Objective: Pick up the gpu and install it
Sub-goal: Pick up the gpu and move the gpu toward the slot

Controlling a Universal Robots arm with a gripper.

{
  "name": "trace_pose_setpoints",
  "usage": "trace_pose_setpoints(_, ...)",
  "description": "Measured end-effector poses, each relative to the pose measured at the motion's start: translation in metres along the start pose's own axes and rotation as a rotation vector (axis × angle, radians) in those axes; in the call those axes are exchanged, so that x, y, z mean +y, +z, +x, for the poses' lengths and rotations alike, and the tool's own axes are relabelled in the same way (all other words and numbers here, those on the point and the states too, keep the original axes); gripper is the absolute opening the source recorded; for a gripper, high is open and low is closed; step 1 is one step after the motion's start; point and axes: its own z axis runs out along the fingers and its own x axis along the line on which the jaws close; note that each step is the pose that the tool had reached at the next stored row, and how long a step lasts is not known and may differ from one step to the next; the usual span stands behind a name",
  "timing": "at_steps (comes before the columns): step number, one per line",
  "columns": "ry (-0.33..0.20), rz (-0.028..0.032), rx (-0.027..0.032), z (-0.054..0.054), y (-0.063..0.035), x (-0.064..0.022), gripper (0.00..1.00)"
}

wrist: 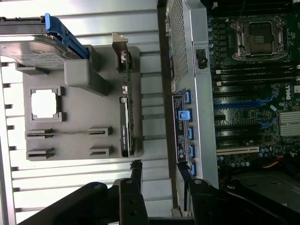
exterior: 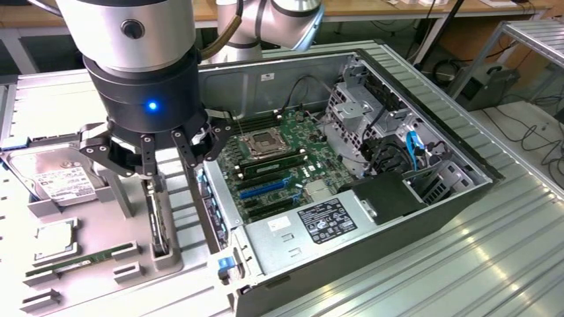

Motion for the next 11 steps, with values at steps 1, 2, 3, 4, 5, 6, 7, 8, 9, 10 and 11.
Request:
trace_pose_setpoints(1, 0.0, 0.0, 0.0, 0.0, 0.0, 0.0, 0.42)
trace_pose_setpoints(2, 0.0, 0.0, 0.0, 0.0, 0.0, 0.0, 0.42)
trace_pose_setpoints(3, 0.0, -0.0001, 0.0, 0.0, 0.0, 0.0, 0.42)
trace_pose_setpoints(4, 0.0, 0.0, 0.0, 0.0, 0.0, 0.0, 0.42)
trace_pose_setpoints(5, 0.0, 0.0001, 0.0001, 0.0, 0.0, 0.0, 0.42)
trace_pose_setpoints(6, 0.0, 0.0001, 0.0001, 0.0, 0.0002, 0.0, 0.42)
trace_pose_setpoints(7, 0.0, 0.0, 0.0, 0.0007, 0.0007, -0.0001, 0.42)
trace_pose_setpoints(8, 0.0, 0.0, 0.0, 0.0015, 0.0013, -0.0002, 0.42)
trace_pose_setpoints(9, 0.0, -0.0001, 0.0, 0.0018, 0.0015, -0.0002, 0.42)
trace_pose_setpoints(10, 0.0, -0.0001, 0.0, 0.0023, 0.0018, -0.0002, 0.42)
trace_pose_setpoints(11, 0.0, -0.0002, -0.0001, 0.0031, 0.0023, -0.0003, 0.42)
